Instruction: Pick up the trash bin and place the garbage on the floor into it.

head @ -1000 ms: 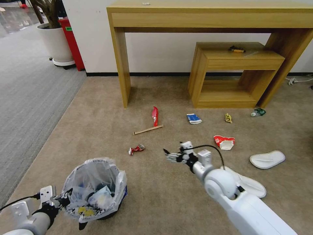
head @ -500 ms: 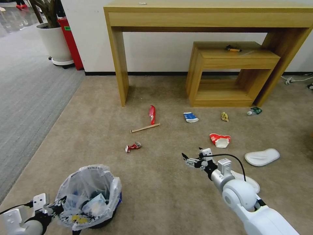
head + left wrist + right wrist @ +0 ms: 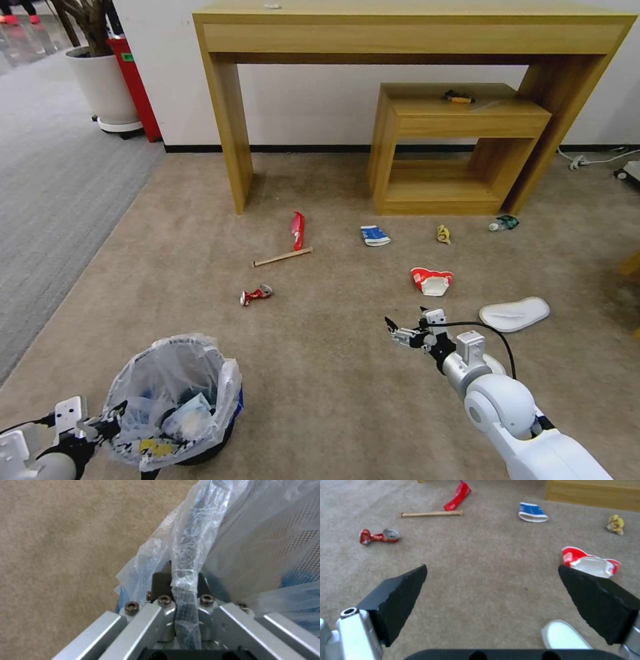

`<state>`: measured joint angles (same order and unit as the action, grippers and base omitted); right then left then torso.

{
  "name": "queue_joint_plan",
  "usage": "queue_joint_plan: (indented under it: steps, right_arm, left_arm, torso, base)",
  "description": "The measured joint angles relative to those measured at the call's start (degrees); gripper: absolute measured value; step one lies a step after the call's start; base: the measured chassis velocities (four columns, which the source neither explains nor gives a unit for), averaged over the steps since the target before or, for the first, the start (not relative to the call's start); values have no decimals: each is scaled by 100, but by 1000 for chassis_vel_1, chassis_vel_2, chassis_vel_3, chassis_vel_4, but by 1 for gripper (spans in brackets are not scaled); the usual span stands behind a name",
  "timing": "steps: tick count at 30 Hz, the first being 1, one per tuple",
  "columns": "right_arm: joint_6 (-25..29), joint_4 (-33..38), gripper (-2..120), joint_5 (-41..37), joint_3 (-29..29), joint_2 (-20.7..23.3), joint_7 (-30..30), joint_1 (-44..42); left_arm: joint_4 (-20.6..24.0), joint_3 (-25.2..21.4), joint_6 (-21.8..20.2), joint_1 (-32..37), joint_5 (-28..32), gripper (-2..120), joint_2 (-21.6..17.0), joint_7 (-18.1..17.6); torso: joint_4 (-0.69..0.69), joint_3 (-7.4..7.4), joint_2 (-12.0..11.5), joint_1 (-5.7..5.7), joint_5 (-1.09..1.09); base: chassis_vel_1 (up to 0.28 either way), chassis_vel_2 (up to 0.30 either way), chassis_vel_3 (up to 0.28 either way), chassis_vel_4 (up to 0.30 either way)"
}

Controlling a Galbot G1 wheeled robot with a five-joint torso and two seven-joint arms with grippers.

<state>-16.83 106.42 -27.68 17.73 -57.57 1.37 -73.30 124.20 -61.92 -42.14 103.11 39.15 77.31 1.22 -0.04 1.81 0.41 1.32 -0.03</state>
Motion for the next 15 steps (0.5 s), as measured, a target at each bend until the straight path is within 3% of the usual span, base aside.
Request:
queue_joint_plan:
  steps: [5, 15]
  right_arm:
    - [41, -34, 100, 16, 38, -33, 3, -69]
    - [133, -260, 100, 67, 173, -40, -58, -80]
  left_arm:
    - [35, -40, 0, 69, -9, 0, 23, 12]
    - [121, -93, 0, 185, -7, 0, 53, 57]
  torso:
    - [0, 0, 0, 0, 1]
    - [-1, 0, 1, 1, 1]
  base:
    - [-124, -161, 133, 167]
    - [-207, -195, 207, 196]
